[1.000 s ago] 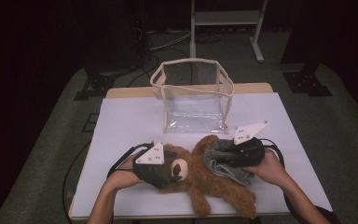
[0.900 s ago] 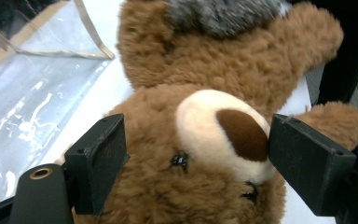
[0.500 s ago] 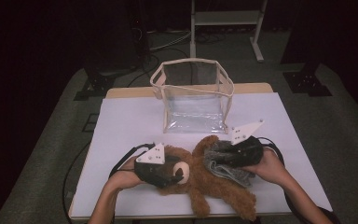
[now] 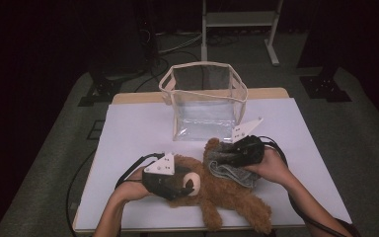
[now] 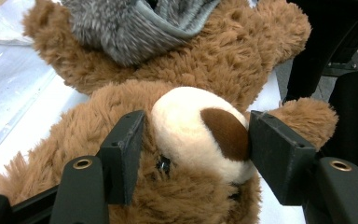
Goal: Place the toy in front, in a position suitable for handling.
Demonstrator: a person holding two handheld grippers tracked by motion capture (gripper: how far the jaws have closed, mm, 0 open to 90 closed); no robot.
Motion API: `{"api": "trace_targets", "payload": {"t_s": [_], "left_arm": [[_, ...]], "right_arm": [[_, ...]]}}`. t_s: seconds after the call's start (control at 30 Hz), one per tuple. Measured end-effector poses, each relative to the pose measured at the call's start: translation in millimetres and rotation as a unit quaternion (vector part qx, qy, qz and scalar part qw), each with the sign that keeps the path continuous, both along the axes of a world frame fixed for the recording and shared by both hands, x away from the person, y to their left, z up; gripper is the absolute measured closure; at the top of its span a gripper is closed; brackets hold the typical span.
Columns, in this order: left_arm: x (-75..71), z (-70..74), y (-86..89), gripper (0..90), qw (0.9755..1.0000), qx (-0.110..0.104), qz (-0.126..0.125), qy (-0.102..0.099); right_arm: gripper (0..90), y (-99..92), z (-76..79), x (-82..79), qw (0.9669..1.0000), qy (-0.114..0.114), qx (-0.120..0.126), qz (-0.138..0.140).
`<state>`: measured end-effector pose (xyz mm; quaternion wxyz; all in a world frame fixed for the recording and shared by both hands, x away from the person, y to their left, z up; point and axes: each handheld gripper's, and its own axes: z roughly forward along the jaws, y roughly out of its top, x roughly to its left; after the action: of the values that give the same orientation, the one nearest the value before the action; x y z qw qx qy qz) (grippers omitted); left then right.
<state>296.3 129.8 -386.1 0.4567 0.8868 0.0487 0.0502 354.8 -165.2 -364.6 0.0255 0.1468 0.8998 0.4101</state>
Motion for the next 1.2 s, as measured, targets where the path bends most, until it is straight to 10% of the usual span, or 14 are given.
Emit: {"api": "trace_targets", "payload": {"t_s": [0.23,0.63,1.2], "left_arm": [[0.7,0.5,-1.4,37.1,1.0,0.004,-0.004,-0.005],[-1.1,1.1,-2.6,36.3,0.9998,0.013,-0.003,-0.018],[0.8,1.3,-2.2,36.1,0.9998,0.011,0.002,-0.014]], "right_arm": [[72.5,-14.2,8.4,-4.1,0.9998,-0.009,0.008,-0.015],[72.4,37.0,5.8,-1.4,0.9983,-0.024,-0.038,0.036],[72.4,-97.6,-6.5,-18.4,0.9954,0.015,0.026,-0.09]]}}
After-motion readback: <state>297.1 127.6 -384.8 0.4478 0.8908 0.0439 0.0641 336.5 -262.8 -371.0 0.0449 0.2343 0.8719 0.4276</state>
